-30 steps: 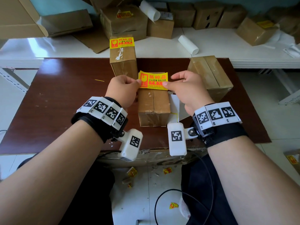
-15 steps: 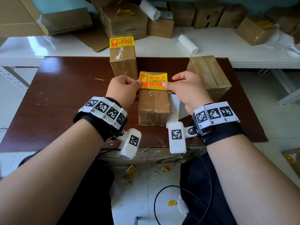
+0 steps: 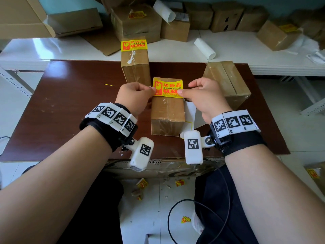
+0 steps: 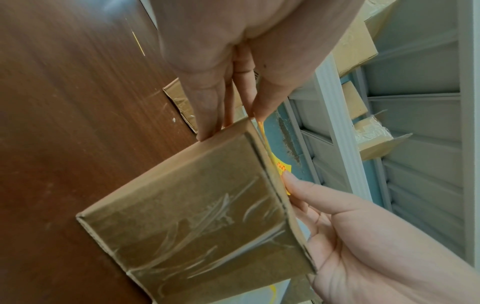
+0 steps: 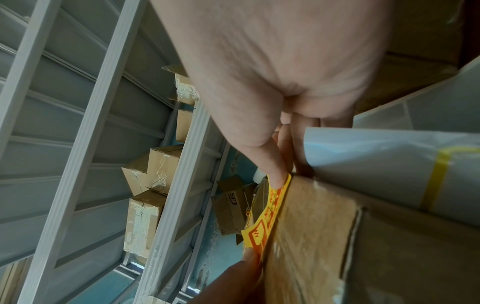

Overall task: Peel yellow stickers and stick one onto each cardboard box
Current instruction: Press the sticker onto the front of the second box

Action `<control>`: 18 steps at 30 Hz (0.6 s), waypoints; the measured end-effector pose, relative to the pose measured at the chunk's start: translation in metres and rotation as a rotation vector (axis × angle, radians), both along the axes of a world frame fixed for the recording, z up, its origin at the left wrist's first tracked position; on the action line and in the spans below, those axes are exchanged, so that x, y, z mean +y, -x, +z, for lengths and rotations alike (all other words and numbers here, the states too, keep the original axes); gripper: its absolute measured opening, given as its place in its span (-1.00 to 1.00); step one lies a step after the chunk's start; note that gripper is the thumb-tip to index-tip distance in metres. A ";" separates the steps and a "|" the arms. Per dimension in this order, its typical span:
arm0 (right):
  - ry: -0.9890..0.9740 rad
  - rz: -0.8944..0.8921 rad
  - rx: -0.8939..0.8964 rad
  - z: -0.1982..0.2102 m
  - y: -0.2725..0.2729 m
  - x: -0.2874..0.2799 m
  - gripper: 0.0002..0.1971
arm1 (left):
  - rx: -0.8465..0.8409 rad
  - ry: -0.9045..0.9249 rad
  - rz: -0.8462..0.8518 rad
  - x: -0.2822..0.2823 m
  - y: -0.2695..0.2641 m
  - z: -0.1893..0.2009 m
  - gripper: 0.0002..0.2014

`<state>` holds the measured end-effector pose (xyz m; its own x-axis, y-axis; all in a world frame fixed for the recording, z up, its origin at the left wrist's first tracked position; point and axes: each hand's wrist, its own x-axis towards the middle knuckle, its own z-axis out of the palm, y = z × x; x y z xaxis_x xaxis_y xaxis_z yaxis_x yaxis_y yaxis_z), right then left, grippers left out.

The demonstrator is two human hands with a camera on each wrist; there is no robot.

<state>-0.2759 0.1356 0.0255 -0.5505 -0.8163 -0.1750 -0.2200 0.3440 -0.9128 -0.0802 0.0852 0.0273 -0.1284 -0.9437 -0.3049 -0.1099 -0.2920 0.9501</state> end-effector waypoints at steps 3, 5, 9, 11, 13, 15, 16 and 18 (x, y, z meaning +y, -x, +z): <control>-0.002 0.000 0.003 0.001 -0.001 0.001 -0.63 | 0.036 -0.032 -0.003 0.001 0.000 0.002 -0.77; -0.005 -0.002 0.008 0.001 -0.001 0.000 -0.63 | 0.048 -0.061 -0.001 0.002 -0.002 0.002 -0.78; -0.006 0.006 0.014 0.002 0.000 0.000 -0.66 | 0.092 -0.092 0.003 0.001 -0.003 0.003 -0.78; -0.004 0.011 0.021 0.002 0.000 0.001 -0.66 | 0.104 -0.102 0.004 0.001 -0.002 0.004 -0.78; -0.004 0.016 0.020 0.003 0.000 0.001 -0.66 | 0.114 -0.105 0.008 0.002 -0.002 0.004 -0.79; -0.002 0.018 0.019 0.003 -0.001 0.001 -0.66 | 0.121 -0.102 0.009 0.001 -0.002 0.004 -0.79; 0.002 0.018 0.019 0.003 -0.001 0.001 -0.66 | 0.121 -0.101 0.008 0.001 -0.002 0.004 -0.78; 0.004 0.022 0.017 0.003 -0.001 0.001 -0.67 | 0.122 -0.099 0.003 0.001 -0.002 0.004 -0.78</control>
<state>-0.2745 0.1370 0.0287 -0.5357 -0.8286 -0.1627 -0.2428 0.3357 -0.9101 -0.0783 0.0863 0.0309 -0.1672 -0.9102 -0.3789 0.0059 -0.3853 0.9228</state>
